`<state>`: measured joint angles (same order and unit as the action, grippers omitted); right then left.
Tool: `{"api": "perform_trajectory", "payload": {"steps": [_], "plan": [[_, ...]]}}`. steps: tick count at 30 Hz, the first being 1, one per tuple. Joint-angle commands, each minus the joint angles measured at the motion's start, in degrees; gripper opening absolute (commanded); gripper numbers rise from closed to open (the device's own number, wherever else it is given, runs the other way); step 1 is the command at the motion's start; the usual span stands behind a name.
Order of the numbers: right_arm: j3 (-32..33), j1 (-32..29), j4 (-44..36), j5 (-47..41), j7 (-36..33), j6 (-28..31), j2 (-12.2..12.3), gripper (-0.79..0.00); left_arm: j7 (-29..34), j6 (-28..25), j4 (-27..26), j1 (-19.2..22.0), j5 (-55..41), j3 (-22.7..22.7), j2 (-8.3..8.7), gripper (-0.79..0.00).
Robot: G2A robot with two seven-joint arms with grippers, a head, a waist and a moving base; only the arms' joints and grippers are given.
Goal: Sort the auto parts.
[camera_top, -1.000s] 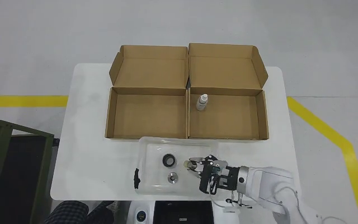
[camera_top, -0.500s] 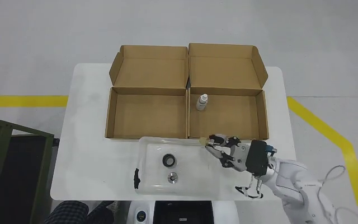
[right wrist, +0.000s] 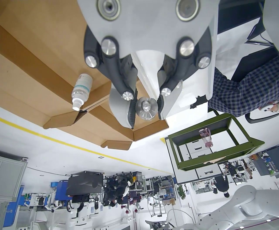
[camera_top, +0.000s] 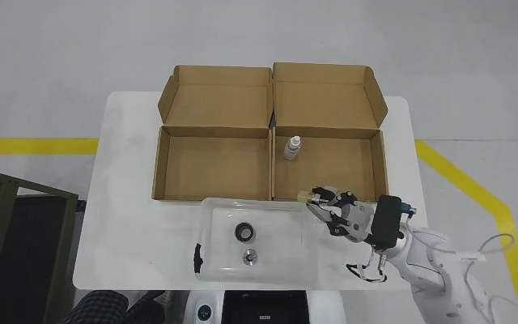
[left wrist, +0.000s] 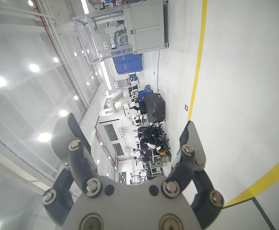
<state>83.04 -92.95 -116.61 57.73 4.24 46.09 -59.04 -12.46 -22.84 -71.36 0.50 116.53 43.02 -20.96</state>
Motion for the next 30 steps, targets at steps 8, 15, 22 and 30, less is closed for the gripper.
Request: {"api": "perform_trajectory", "payload": {"steps": [8, 15, 22, 30], "plan": [[0.00, 0.00, 0.00, 0.00, 0.00, 0.00, 0.00, -0.785, 0.00, 0.00, 0.00, 0.00, 0.00, 0.00, 0.00, 0.000], [-0.03, -0.02, 0.10, -0.01, -0.14, -0.31, -0.01, -0.785, 0.00, 0.00, 0.00, 0.00, 0.00, 0.00, 0.00, 0.000], [-1.93, 3.39, 3.04, -2.02, -8.17, -9.59, -0.42, -0.785, 0.00, 0.00, 0.00, 0.00, 0.00, 0.00, 0.00, 0.000], [-4.65, 9.92, 3.34, -1.74, -26.40, -18.73, -0.62, -0.785, 0.00, 0.00, 0.00, 0.00, 0.00, 0.00, 0.00, 0.000]]}}
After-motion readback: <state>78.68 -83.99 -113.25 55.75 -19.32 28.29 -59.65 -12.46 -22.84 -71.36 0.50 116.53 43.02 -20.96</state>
